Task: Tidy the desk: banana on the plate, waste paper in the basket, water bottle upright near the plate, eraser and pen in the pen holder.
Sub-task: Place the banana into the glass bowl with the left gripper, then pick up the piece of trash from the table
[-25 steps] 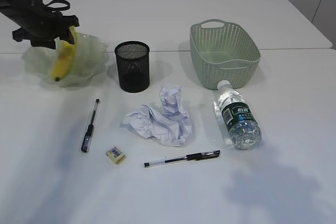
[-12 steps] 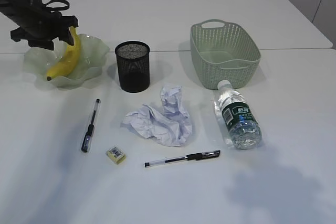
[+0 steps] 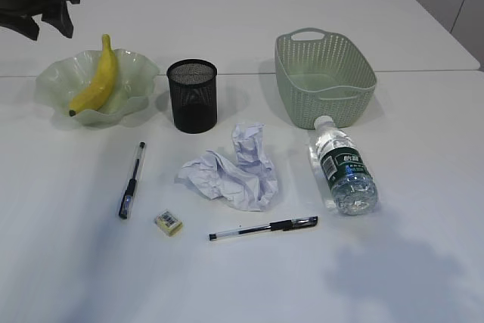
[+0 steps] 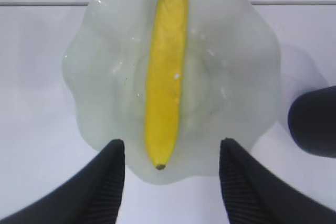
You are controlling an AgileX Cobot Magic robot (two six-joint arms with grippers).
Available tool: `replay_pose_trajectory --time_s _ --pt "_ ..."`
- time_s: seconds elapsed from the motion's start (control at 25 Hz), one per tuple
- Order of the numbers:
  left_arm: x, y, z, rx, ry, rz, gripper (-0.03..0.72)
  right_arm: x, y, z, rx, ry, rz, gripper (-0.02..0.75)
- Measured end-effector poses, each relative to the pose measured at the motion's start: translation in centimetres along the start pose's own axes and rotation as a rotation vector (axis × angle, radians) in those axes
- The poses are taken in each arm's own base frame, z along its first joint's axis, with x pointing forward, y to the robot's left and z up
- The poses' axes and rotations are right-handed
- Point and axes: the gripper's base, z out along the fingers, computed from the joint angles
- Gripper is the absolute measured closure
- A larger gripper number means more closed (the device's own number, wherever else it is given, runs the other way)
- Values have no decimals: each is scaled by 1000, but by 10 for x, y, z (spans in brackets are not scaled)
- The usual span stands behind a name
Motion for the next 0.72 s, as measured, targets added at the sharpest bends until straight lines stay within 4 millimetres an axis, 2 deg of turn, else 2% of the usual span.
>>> replay_pose_trajectory --time_s 0.28,0.48,0.6,0.72 --pt "-3 -2 -45 10 -37 14 308 -9 6 -9 -50 -41 28 183" --pt "0 -3 -62 21 -29 26 316 -12 8 -13 -59 -48 28 183" --pt "11 -2 -74 23 -26 30 316 -11 8 -13 -62 -34 28 183" --pt "33 1 -88 22 -29 30 321 -10 9 -16 -63 -44 26 183"
